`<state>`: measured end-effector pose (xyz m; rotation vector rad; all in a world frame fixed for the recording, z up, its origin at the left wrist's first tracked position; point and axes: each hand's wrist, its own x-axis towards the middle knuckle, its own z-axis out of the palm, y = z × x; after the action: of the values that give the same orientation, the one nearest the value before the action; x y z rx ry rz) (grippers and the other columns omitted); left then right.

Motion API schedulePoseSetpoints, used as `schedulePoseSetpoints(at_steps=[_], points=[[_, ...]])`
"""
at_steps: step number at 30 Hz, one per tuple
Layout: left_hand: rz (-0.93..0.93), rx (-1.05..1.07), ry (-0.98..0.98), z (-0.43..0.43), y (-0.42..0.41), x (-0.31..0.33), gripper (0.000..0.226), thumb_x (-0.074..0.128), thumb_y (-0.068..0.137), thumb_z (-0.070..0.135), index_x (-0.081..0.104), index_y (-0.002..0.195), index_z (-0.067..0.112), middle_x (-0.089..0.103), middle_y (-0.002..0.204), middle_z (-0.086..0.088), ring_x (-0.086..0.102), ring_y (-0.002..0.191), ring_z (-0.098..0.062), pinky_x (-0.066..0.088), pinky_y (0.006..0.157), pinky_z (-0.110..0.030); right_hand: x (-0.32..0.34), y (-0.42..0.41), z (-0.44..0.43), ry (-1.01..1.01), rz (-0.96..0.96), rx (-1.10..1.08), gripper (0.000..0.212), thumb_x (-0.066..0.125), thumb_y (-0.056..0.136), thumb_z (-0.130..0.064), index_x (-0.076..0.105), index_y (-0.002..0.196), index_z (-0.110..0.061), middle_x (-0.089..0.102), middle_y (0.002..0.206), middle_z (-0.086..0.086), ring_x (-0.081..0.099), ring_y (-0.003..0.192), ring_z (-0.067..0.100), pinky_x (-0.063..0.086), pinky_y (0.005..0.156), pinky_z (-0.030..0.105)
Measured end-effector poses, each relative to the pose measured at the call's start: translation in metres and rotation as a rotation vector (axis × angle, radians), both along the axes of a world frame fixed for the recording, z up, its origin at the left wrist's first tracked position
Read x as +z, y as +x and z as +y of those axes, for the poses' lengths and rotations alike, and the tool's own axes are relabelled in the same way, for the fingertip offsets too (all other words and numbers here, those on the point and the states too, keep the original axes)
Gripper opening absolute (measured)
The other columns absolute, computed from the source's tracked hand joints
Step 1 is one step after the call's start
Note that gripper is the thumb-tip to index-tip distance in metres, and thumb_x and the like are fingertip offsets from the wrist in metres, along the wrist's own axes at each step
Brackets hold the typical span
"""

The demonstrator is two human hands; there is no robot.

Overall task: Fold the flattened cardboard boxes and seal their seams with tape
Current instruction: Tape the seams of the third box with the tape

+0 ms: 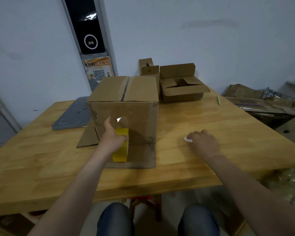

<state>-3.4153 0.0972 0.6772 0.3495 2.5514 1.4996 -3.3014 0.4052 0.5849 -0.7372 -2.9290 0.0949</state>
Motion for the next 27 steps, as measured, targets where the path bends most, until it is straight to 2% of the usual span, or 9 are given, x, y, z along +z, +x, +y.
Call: schedulePoseSetpoints(at_steps=[3, 6, 8, 12, 16, 19, 21, 24, 27], points=[[-0.005, -0.006, -0.008, 0.001, -0.001, 0.002, 0.102, 0.074, 0.092, 0.008, 0.003, 0.162, 0.027, 0.027, 0.165, -0.014, 0.029, 0.15, -0.033, 0.037, 0.114, -0.045, -0.001, -0.007, -0.012, -0.1, 0.076, 0.142, 0.024, 0.061, 0.096, -0.051, 0.069, 0.117, -0.04, 0.067, 0.11, -0.007, 0.055, 0.113, 0.022, 0.051, 0.088, 0.04], [-0.002, -0.014, -0.035, 0.001, -0.002, 0.002, 0.1, 0.074, 0.092, 0.008, 0.006, 0.162, 0.029, 0.028, 0.164, -0.014, 0.034, 0.147, -0.033, 0.041, 0.111, -0.044, -0.001, -0.014, -0.03, -0.321, 0.045, 0.219, 0.053, 0.074, 0.092, -0.032, 0.058, 0.142, -0.026, 0.066, 0.107, -0.007, 0.05, 0.116, 0.022, 0.046, 0.093, 0.035], [-0.006, -0.015, -0.037, -0.001, -0.005, 0.002, 0.099, 0.075, 0.092, 0.008, 0.009, 0.162, 0.03, 0.029, 0.163, -0.014, 0.038, 0.145, -0.033, 0.043, 0.11, -0.045, 0.003, -0.019, -0.04, -0.385, 0.01, 0.183, 0.06, 0.078, 0.089, -0.027, 0.056, 0.144, -0.017, 0.066, 0.109, -0.002, 0.047, 0.119, 0.026, 0.042, 0.096, 0.033], [-0.06, -0.001, -0.007, -0.006, -0.009, 0.0, 0.094, 0.077, 0.09, 0.012, 0.017, 0.16, 0.031, 0.041, 0.156, -0.011, 0.052, 0.132, -0.032, 0.05, 0.104, -0.047, 0.01, -0.024, -0.047, -0.362, -0.048, 0.153, 0.03, 0.084, 0.082, -0.032, 0.079, 0.109, -0.021, 0.073, 0.105, 0.0, 0.046, 0.113, 0.025, 0.041, 0.099, 0.034], [-0.142, 0.06, 0.108, -0.009, -0.013, -0.004, 0.069, 0.073, 0.095, 0.016, 0.037, 0.154, 0.021, 0.062, 0.107, 0.004, 0.062, 0.086, -0.013, 0.051, 0.067, -0.03, 0.016, -0.022, -0.059, -0.32, 0.035, 0.126, 0.013, 0.085, 0.079, -0.039, 0.078, 0.087, -0.033, 0.064, 0.083, -0.017, 0.047, 0.12, 0.024, 0.043, 0.101, 0.041], [-0.207, 0.073, 0.164, -0.012, -0.018, -0.007, 0.064, 0.077, 0.092, 0.021, 0.047, 0.148, 0.016, 0.064, 0.103, 0.002, 0.066, 0.093, -0.019, 0.056, 0.087, -0.038, 0.03, -0.016, -0.071, -0.313, 0.065, 0.125, 0.015, 0.082, 0.081, -0.046, 0.071, 0.081, -0.036, 0.062, 0.08, -0.016, 0.055, 0.109, 0.02, 0.043, 0.097, 0.04], [-0.236, 0.065, 0.165, -0.014, -0.021, -0.007, 0.064, 0.078, 0.09, 0.026, 0.05, 0.147, 0.015, 0.066, 0.114, -0.004, 0.067, 0.105, -0.026, 0.054, 0.099, -0.047, 0.046, -0.013, -0.08, -0.498, 0.124, 0.157, 0.019, 0.083, 0.082, -0.042, 0.067, 0.081, -0.032, 0.065, 0.073, -0.01, 0.063, 0.083, 0.013, 0.048, 0.08, 0.037], [-0.277, 0.042, 0.177, -0.016, -0.026, -0.007, 0.057, 0.077, 0.091, 0.028, 0.055, 0.143, 0.016, 0.067, 0.118, -0.008, 0.067, 0.106, -0.028, 0.056, 0.096, -0.047, 0.073, -0.01, -0.098, -0.758, 0.296, 0.241, 0.02, 0.079, 0.086, -0.03, 0.063, 0.087, -0.018, 0.063, 0.062, -0.002, 0.052, 0.051, 0.009, 0.042, 0.054, 0.032], [-0.297, 0.022, 0.19, -0.018, -0.03, -0.008, 0.051, 0.075, 0.092, 0.028, 0.059, 0.139, 0.017, 0.069, 0.117, -0.009, 0.068, 0.104, -0.03, 0.057, 0.093, -0.047, 0.097, -0.013, -0.117, -0.855, 0.468, 0.289, 0.018, 0.072, 0.091, -0.019, 0.056, 0.097, -0.014, 0.062, 0.061, 0.0, 0.054, 0.053, 0.014, 0.045, 0.051, 0.029]])
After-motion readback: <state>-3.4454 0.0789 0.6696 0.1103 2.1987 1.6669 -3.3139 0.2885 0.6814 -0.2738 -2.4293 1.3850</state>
